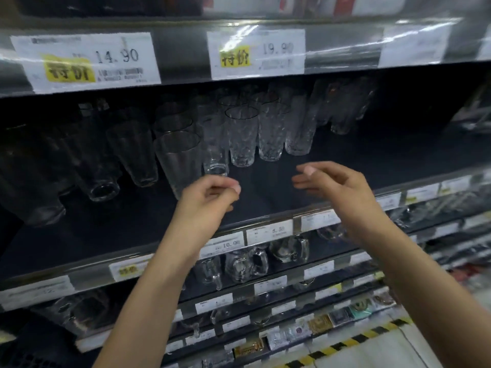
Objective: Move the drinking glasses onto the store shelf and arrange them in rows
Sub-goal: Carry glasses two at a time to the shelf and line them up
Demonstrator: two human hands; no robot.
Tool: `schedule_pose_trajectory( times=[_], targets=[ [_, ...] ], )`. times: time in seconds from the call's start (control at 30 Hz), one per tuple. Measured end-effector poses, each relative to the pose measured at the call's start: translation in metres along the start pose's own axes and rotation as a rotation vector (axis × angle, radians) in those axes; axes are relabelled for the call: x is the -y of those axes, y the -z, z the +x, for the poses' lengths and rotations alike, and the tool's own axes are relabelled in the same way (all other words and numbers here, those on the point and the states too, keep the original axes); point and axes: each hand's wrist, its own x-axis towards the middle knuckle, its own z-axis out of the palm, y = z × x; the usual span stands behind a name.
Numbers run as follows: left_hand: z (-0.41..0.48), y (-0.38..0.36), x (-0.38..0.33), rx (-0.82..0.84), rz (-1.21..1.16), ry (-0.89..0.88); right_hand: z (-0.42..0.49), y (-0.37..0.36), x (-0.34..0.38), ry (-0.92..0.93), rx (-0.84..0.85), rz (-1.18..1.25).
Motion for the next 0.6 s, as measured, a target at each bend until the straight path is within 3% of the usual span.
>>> schedule_pose_trajectory(
  times=[0.3, 0.6],
  targets=[
    [0.016, -0.129, -0.021, 0.251, -0.045, -0.032, -0.003, 0.111, -0.013, -0.001, -0.217, 0.014],
    [0.089, -0.274, -0.023, 0.255, 0.019, 0.083, 0.082, 0.235, -0.068, -0.132, -0.163, -0.107]
  ],
)
